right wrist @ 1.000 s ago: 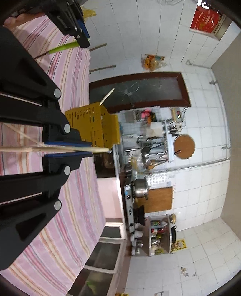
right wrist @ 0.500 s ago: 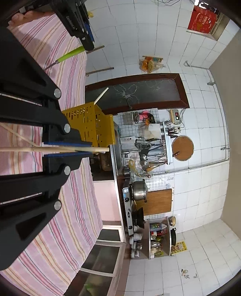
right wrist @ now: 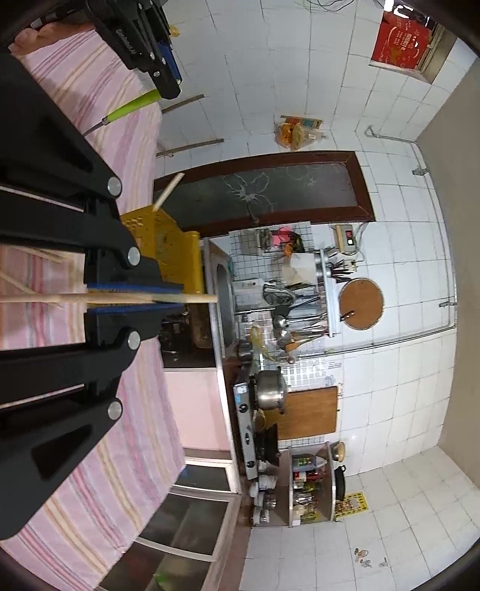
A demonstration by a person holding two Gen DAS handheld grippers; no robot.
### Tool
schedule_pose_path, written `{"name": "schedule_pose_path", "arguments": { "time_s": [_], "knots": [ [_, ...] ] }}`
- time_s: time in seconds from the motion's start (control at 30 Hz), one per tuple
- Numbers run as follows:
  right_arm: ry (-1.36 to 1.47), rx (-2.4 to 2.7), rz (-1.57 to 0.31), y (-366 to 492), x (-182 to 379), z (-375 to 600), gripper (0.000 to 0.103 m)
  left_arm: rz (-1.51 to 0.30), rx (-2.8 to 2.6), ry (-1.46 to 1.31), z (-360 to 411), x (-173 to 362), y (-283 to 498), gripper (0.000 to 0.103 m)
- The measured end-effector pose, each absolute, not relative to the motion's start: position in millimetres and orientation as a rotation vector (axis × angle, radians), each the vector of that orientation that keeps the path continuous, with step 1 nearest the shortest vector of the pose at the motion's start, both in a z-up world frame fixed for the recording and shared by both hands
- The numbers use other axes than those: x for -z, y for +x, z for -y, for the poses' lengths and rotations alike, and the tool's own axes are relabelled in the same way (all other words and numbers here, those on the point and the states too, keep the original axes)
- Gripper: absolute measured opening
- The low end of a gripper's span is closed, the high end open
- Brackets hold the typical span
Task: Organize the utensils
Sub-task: 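Lift the fork and chopstick and carry both over the yellow holder, then open both tools to drop the fork and chopstick into the holder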
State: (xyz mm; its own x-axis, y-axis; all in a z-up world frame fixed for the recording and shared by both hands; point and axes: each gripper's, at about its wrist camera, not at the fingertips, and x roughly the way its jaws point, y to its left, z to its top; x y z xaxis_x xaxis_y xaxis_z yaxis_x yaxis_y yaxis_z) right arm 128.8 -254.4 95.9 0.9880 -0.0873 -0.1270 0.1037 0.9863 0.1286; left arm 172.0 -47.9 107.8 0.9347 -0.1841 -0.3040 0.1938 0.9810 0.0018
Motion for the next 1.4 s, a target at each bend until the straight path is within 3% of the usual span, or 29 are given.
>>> {"name": "schedule_pose_path", "arguments": {
  "time_s": [0.53, 0.8, 1.03, 1.07, 1.1, 1.17, 1.4],
  "knots": [
    [0.135, 0.077, 0.064, 224, -208, 262, 0.006, -0.163, 0.203, -0.040, 99, -220, 271, 0.021],
    [0.109, 0.091, 0.005, 292, -162, 265, 0.006, -0.287, 0.184, -0.037, 124, -152, 355, 0.021],
    [0.118, 0.095, -0.146, 308, -119, 280, 0.007, -0.410, 0.177, -0.030, 115, -113, 372, 0.022],
    [0.130, 0.103, -0.173, 304, -119, 284, 0.012, -0.415, 0.175, -0.027, 111, -116, 368, 0.028],
    [0.136, 0.114, -0.191, 299, -120, 288, 0.036, -0.407, 0.167, -0.026, 106, -120, 362, 0.036],
    [0.140, 0.155, -0.202, 284, -122, 294, 0.070, -0.382, 0.140, -0.030, 96, -130, 346, 0.074],
    [0.155, 0.213, -0.308, 226, -112, 305, 0.071, -0.444, 0.091, -0.026, 53, -134, 285, 0.097]
  ]
}}
